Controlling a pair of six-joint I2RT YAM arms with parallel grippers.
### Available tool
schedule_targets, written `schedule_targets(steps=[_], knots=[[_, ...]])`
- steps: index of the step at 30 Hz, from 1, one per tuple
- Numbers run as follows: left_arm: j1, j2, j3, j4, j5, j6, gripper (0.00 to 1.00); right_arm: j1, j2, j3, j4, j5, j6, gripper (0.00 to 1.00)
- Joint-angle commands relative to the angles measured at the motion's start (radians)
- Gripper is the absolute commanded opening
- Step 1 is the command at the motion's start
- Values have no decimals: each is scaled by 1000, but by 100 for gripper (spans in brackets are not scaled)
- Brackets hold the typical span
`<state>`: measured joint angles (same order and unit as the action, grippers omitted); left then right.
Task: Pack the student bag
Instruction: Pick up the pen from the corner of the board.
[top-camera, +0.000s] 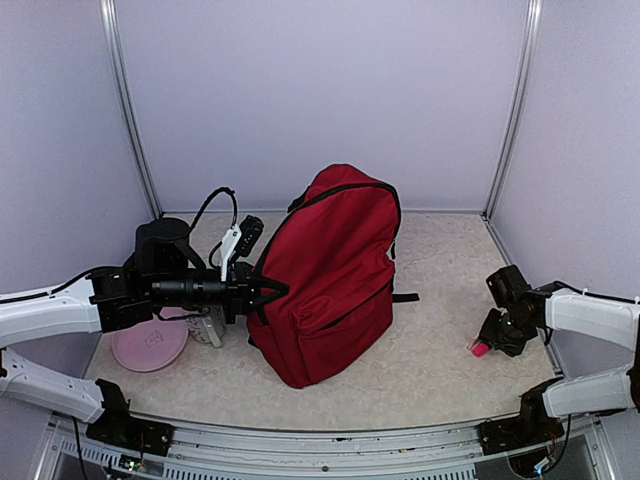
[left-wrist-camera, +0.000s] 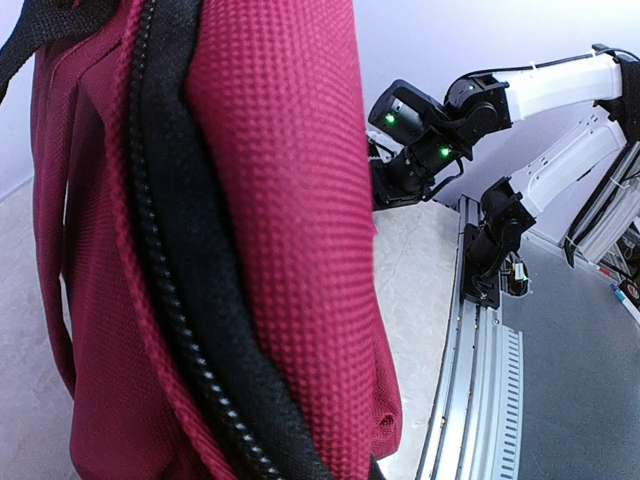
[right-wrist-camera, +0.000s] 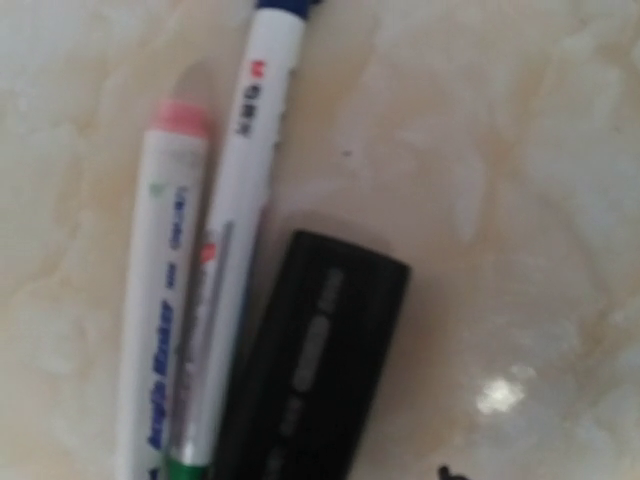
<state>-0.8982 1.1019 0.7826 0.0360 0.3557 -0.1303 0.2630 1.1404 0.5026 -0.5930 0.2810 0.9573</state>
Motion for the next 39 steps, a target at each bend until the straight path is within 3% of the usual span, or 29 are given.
schedule_targets(steps=[1,10,20,26,34,39], knots=[[5,0,26,10,10,-1,0,-18,16,-20,46,-17,-26,56],[6,2,27,10,9,-2,0,-25,36,-40,94,-59,-63,54],[6,-2,27,10,11,-2,0,-25,-4,-79,126,-127,-108,24],[5,-5,28,10,12,-2,0,-25,-5,-89,149,-205,-157,20],[5,-6,28,10,9,-2,0,-24,-45,-109,223,-415,-267,0],[5,-6,27,9,6,-2,0,-23,-124,-135,255,-512,-279,0]])
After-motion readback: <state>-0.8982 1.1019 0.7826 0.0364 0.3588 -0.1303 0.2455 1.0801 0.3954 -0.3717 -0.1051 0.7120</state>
